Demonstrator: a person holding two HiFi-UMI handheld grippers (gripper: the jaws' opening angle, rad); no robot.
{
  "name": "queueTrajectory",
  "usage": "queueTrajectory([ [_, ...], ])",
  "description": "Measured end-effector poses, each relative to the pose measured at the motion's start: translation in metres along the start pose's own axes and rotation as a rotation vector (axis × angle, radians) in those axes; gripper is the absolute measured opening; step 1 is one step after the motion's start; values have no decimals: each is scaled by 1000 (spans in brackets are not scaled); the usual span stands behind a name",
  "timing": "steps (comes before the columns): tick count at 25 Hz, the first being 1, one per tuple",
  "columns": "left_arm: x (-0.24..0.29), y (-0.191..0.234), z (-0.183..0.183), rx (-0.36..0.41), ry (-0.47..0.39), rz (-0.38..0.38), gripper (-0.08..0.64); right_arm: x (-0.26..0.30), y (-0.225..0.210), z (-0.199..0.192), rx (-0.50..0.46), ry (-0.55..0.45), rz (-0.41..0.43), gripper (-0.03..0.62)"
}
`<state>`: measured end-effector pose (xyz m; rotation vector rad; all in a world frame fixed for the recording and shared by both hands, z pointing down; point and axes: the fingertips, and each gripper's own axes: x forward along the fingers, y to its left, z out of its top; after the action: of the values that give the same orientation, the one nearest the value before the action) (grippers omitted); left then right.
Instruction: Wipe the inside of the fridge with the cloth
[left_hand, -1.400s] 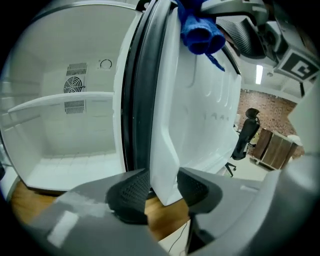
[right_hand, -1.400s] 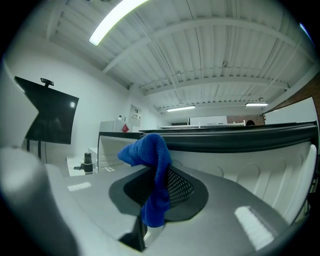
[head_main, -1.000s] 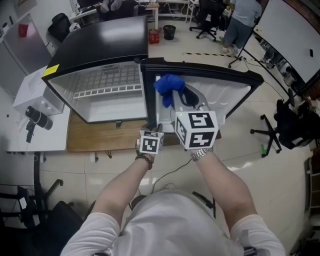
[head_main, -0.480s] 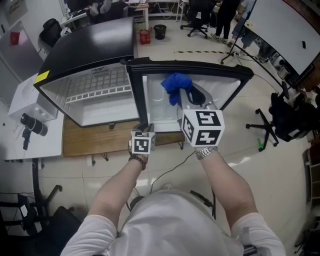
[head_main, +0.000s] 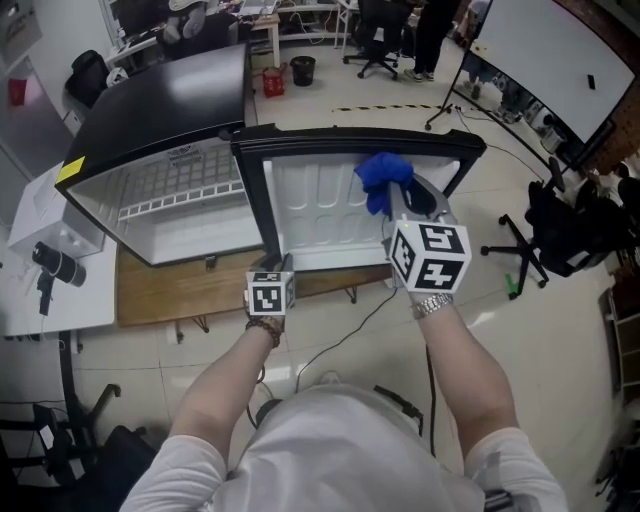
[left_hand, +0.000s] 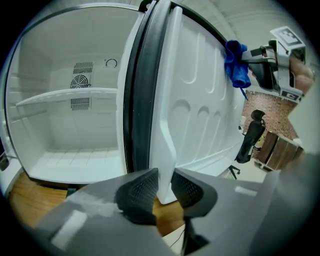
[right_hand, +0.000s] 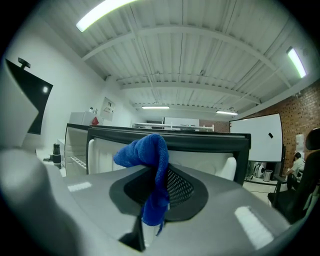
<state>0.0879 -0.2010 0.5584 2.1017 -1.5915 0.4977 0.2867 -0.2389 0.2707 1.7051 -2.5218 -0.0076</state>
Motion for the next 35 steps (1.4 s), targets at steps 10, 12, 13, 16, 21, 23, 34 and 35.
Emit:
queueTrajectory([
  [10,-1,-2,1,-12,-6,14,81,-19,-80,-5,16,19,-146,54],
  [12,-1,-2,1,-14,-6,16,81,-23,-92,-6,25,22,-169,54],
  [13,-1,-1,1,-14,-6,18,81,-24,-96,-6,28,23,-176,54],
  [16,-2,-1,0,-16,-6,24,80,-27,-99,-6,32,19,-177,54],
  [21,-2,-6,1,-12,-6,18,80,-36,-78,-3,55,-6,-129,52],
  [23,-1,-4,0,-7,-5,10,80,-35,-51,-2,58,-19,-78,52],
  [34,-2,-4,0,19,16,-31,81,-3,132,-44,52,47,268,52],
  [35,-2,-5,0,23,18,-35,83,2,142,-51,53,61,283,52],
])
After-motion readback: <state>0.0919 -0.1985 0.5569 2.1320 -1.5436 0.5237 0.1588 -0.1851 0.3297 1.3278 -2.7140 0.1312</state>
